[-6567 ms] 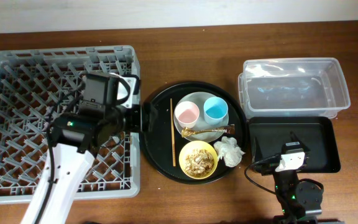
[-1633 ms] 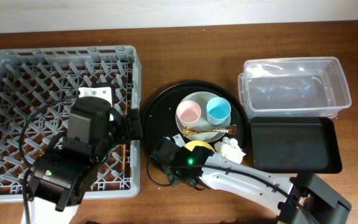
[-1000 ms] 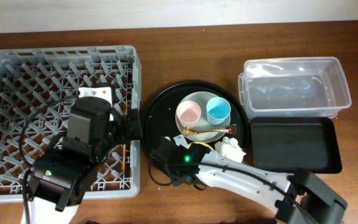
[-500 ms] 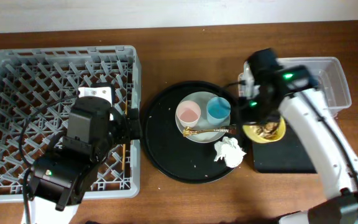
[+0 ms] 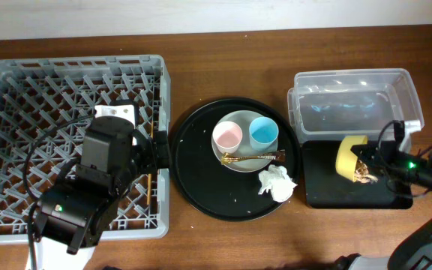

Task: Sort waste into correct bins and load items into the dishwasher rack
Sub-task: 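Tip the yellow bowl over the black tray to dump the scraps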

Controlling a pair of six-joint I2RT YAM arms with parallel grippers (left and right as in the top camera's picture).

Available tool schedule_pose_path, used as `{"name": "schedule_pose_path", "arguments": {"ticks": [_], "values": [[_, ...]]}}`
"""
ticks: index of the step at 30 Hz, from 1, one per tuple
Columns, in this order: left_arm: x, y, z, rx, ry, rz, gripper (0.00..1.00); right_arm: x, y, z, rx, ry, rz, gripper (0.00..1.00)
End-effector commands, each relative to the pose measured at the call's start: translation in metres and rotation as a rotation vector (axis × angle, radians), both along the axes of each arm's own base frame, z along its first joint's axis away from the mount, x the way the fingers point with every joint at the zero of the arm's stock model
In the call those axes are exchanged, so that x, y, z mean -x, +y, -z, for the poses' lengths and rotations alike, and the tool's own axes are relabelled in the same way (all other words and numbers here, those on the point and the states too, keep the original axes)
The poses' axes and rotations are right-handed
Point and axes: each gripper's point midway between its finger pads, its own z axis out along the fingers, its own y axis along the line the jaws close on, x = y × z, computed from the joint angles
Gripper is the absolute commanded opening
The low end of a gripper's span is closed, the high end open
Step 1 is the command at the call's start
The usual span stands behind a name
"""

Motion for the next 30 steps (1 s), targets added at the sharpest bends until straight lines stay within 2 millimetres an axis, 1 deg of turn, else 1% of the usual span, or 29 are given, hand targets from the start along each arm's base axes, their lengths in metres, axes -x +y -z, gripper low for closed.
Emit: {"name": "schedule_pose_path", "arguments": {"ticks": [1,3,4,5,7,8,9,10,11,12,13,14,16,17,18,20,21,22,23,24,25,26,27,28,29,30], "values": [[0.000,-0.001,-0.006,0.008,-0.017,0.003,0.99,0.003,-0.006,-0.022,-0.138,-0.149,0.061,0.04],[0.000,-0.001,-0.006,0.008,-0.017,0.003,0.99,0.004,-0.024,-0.044,-0.214,-0.264,0.133,0.04],[0.000,-0.001,-0.006,0.008,-0.017,0.003,0.99,0.006,-0.029,-0.048,-0.234,-0.278,0.157,0.04],[0.000,-0.001,-0.006,0.008,-0.017,0.003,0.99,0.011,-0.027,-0.047,-0.270,-0.242,0.178,0.04],[0.000,-0.001,-0.006,0.007,-0.016,0.002,0.99,0.013,-0.025,-0.041,-0.277,-0.247,0.178,0.04],[0.000,-0.001,-0.006,0.008,-0.016,0.003,0.99,0.012,-0.024,-0.045,-0.304,-0.270,0.182,0.04],[0.000,-0.001,-0.006,0.008,-0.016,0.003,0.99,0.014,-0.020,-0.056,-0.393,-0.269,0.201,0.04],[0.000,-0.001,-0.006,0.008,-0.016,0.003,0.99,0.015,-0.019,-0.060,-0.419,-0.276,0.207,0.04],[0.000,-0.001,-0.006,0.008,-0.016,0.003,0.99,0.016,-0.018,-0.058,-0.422,-0.257,0.208,0.04],[0.000,-0.001,-0.006,0.008,-0.016,0.003,0.99,0.018,-0.014,-0.059,-0.466,-0.218,0.222,0.04],[0.000,-0.001,-0.006,0.008,-0.016,0.003,0.99,0.018,-0.014,-0.061,-0.477,-0.223,0.225,0.04],[0.000,-0.001,-0.006,0.008,-0.016,0.003,0.99,0.020,-0.011,-0.062,-0.512,-0.190,0.236,0.04],[0.000,-0.001,-0.006,0.008,-0.016,0.003,0.99,0.020,-0.011,-0.062,-0.519,-0.183,0.239,0.04],[0.000,-0.001,-0.006,0.007,-0.016,0.002,0.99,0.024,-0.007,-0.064,-0.581,-0.124,0.260,0.04],[0.000,-0.001,-0.006,0.008,-0.016,0.003,0.99,0.021,-0.011,-0.062,-0.538,-0.165,0.247,0.04],[0.000,-0.001,-0.006,0.008,-0.016,0.003,0.99,0.024,-0.004,-0.065,-0.568,-0.135,0.250,0.04],[0.000,-0.001,-0.006,0.008,-0.016,0.003,0.99,0.025,-0.002,-0.065,-0.548,-0.142,0.237,0.04],[0.000,-0.001,-0.006,0.008,-0.016,0.003,0.99,0.026,0.005,-0.062,-0.498,-0.113,0.199,0.04],[0.000,-0.001,-0.006,0.008,-0.016,0.003,0.99,0.026,0.010,-0.062,-0.412,-0.063,0.146,0.04],[0.000,-0.001,-0.006,0.008,-0.016,0.003,0.99,0.025,0.013,-0.072,-0.335,-0.031,0.099,0.04],[0.000,-0.001,-0.006,0.008,-0.016,0.003,0.99,0.024,0.018,-0.087,-0.269,-0.023,0.052,0.04],[0.000,-0.001,-0.006,0.008,-0.016,0.003,0.99,0.023,0.029,-0.114,-0.127,-0.009,-0.026,0.04],[0.000,-0.001,-0.006,0.008,-0.016,0.003,0.99,0.024,0.034,-0.120,0.005,0.056,-0.059,0.04],[0.000,-0.001,-0.006,0.008,-0.016,0.003,0.99,0.027,0.044,-0.126,0.167,0.114,-0.103,0.04],[0.000,-0.001,-0.006,0.008,-0.016,0.003,0.99,0.033,0.078,-0.136,0.238,0.102,-0.197,0.04],[0.000,-0.001,-0.006,0.008,-0.016,0.003,0.99,0.037,0.105,-0.141,0.254,0.074,-0.281,0.04]]}}
